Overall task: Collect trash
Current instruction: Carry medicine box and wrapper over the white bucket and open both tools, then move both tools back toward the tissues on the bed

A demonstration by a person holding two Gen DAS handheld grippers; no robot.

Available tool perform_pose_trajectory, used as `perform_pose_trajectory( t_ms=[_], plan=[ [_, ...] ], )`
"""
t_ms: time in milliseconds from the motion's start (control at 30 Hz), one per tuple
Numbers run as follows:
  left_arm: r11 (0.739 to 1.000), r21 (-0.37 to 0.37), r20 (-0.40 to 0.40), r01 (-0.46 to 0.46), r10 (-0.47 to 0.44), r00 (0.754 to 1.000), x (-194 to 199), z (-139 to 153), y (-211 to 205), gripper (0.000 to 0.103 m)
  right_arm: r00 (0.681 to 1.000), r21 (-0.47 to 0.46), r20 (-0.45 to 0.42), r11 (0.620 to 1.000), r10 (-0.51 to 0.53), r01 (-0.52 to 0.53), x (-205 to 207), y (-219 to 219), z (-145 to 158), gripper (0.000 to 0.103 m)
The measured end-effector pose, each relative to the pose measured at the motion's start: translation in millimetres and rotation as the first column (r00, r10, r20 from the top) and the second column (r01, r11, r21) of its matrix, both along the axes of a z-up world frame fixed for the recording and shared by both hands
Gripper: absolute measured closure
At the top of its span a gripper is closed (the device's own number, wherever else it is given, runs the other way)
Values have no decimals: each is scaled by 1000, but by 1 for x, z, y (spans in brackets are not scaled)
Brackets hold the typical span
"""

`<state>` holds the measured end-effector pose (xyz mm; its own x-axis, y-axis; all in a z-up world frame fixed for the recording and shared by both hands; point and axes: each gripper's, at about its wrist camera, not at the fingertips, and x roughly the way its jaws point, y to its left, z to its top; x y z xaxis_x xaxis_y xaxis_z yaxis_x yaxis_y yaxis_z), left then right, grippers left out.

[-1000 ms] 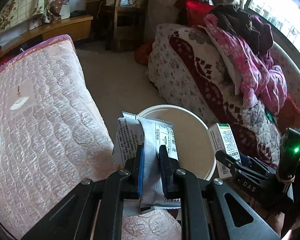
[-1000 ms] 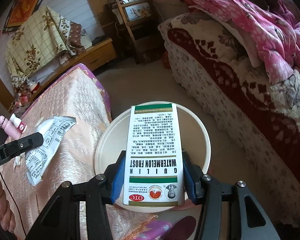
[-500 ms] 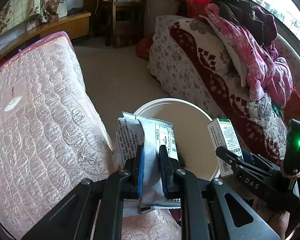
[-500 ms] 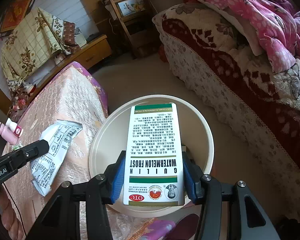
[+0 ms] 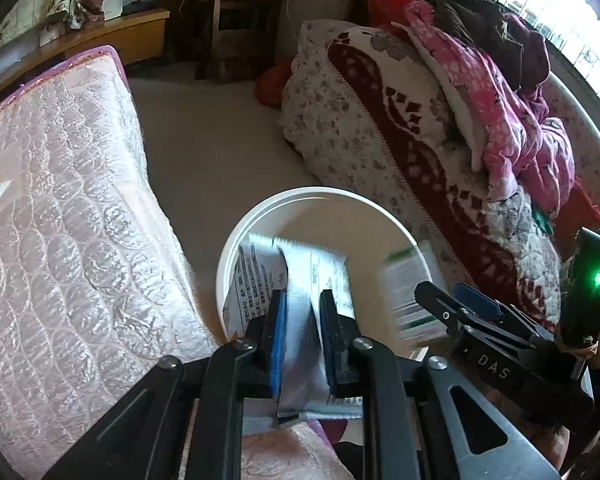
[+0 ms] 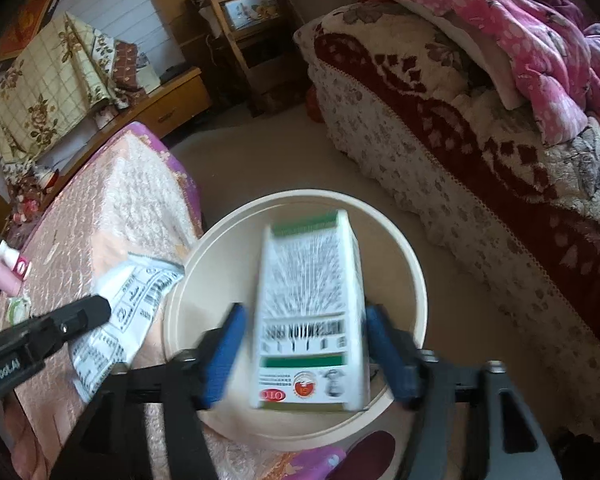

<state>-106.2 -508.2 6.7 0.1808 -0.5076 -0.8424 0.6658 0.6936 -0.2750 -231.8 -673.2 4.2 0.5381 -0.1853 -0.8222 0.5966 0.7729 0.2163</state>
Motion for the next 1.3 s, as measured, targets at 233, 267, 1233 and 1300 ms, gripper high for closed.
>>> perform_pose_trajectory(
  t_ms=[233, 267, 1233, 1300],
  plan=[
    [998, 10, 71, -58, 57, 996, -2, 18, 38, 44, 999, -4, 22, 1000, 29, -29, -2, 6, 6, 32],
    [997, 15, 91, -82, 80, 993, -2, 22, 49, 44, 999, -8, 23, 999, 42, -42, 0, 10, 7, 32],
    [783, 100, 188, -614, 591, 784, 74, 43, 395, 44, 695, 57, 156, 696, 702, -716, 167, 295, 37, 32],
    [777, 97, 181, -621, 600, 779, 76, 41, 402, 44, 650, 45, 154, 652, 744, -757, 190, 319, 33, 32]
  ],
)
